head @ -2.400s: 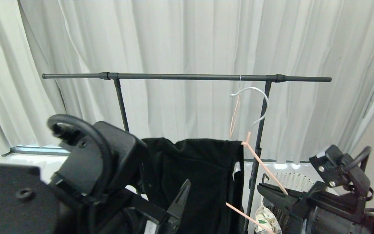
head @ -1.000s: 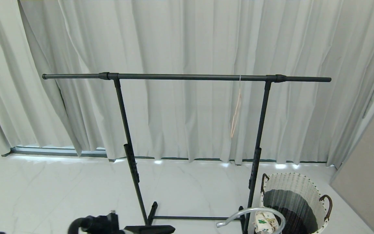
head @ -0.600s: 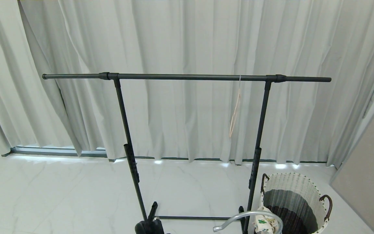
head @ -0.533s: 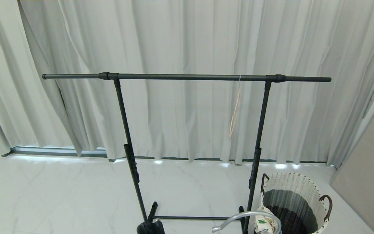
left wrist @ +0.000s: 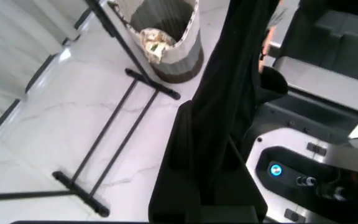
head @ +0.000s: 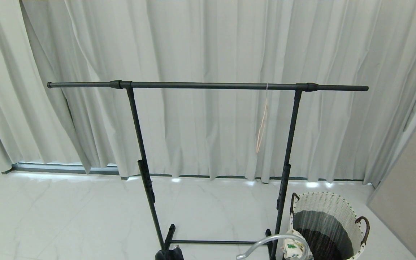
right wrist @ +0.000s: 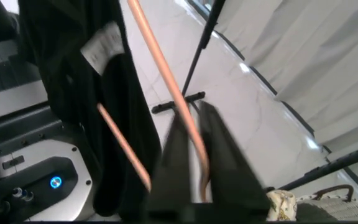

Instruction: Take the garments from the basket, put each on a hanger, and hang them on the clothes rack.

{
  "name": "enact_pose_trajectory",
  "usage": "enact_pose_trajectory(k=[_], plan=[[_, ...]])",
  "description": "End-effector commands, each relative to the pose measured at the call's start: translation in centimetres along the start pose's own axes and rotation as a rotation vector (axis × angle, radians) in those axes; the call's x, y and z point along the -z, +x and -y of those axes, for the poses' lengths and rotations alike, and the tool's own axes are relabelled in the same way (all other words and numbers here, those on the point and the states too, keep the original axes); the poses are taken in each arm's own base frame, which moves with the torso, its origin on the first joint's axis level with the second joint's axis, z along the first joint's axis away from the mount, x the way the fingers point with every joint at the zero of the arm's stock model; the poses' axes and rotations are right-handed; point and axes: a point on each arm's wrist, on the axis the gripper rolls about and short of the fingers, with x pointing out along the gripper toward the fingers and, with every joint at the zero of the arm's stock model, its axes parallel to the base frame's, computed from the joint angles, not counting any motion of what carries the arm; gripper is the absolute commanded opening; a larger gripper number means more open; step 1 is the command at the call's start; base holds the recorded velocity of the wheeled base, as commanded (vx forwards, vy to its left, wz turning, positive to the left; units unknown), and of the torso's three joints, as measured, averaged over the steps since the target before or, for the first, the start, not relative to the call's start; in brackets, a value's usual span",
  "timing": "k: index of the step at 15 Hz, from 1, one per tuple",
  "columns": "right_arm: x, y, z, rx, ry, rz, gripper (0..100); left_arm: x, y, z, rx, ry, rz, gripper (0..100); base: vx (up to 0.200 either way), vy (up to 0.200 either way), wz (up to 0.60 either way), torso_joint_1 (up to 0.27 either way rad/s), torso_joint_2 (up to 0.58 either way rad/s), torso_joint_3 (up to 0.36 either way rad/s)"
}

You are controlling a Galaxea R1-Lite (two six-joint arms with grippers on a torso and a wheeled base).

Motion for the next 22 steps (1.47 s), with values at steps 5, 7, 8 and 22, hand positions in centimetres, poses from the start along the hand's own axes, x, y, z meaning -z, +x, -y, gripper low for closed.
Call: enact_pose_trajectory(k=[5,7,8,22], plan=[[0.4,-0.2,0.5,0.032,0.002,-0.011,100,0.7,0.1,-1.4,-0.252,-0.021,-0.036,0,0.000,0.000,0.00,0.000,0.00,0.000],[0.8,-0.1,1.0,0.074,0.015,-0.035,100,0.6,-0.2,-1.7,-0.331,-0.027,-0.027,0,0.000,0.000,0.00,0.000,0.00,0.000],[0.9,0.1,1.3,0.097,0.023,-0.045,100,0.5,-0.4,-2.1,-0.372,-0.040,-0.018,0,0.000,0.000,0.00,0.000,0.00,0.000],[-1.2,9.7,3.6,0.270,0.319,-0.149,100,-5.3,-1.8,-4.1,-0.520,-0.136,0.218,0,0.000,0.000,0.00,0.000,0.00,0.000]])
